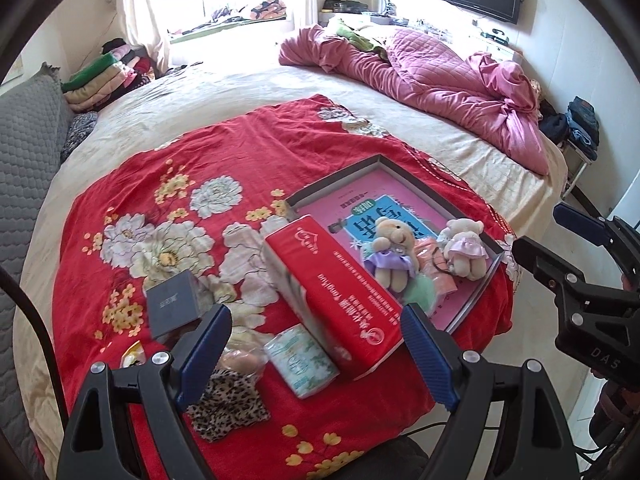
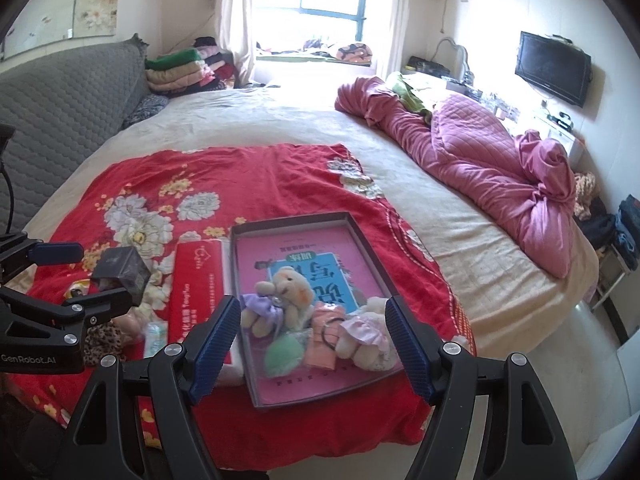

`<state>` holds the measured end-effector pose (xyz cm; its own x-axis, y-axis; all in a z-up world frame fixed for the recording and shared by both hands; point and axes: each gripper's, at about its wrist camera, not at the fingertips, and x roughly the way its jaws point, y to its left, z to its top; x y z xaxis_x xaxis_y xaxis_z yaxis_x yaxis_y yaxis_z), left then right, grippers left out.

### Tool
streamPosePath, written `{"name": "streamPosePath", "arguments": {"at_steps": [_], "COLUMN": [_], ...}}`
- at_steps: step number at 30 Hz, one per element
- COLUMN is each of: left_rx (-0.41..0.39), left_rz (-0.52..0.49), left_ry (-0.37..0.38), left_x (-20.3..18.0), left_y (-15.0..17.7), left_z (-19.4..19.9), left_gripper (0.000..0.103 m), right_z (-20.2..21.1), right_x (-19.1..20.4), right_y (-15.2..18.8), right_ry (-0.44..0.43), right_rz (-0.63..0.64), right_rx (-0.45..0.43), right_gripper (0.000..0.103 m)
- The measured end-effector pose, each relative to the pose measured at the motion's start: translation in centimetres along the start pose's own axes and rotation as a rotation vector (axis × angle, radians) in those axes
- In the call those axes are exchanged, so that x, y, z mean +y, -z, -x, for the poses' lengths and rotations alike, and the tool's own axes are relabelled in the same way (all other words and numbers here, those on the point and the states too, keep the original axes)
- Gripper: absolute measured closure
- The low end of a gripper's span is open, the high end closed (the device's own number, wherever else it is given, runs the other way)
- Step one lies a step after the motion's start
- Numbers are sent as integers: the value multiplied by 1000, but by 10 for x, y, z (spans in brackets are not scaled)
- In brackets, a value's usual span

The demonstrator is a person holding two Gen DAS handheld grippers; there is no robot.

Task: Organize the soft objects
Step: 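Withdraw both open tools from the tray back toward the remaining items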

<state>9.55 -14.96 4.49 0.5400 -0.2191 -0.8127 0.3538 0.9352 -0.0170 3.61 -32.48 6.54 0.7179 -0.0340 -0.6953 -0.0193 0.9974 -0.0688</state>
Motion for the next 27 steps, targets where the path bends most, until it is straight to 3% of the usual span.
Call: {"name": "streamPosePath", "arguments": {"at_steps": [16,27], "left_rx": [-2,-2], "left_rz": [62,166], "left_ry": [-59,-88], "left_x": [49,101], "left_y": [24,41], "left_z": [19,29], "left_gripper": [17,17], "right_z": [2,1], "right_x": [58,100], "right_y": [-12,-13], "right_ry": [-72,-118], "right_rz": [105,170], "right_rx": [-19,-22], "right_gripper": [27,27]}}
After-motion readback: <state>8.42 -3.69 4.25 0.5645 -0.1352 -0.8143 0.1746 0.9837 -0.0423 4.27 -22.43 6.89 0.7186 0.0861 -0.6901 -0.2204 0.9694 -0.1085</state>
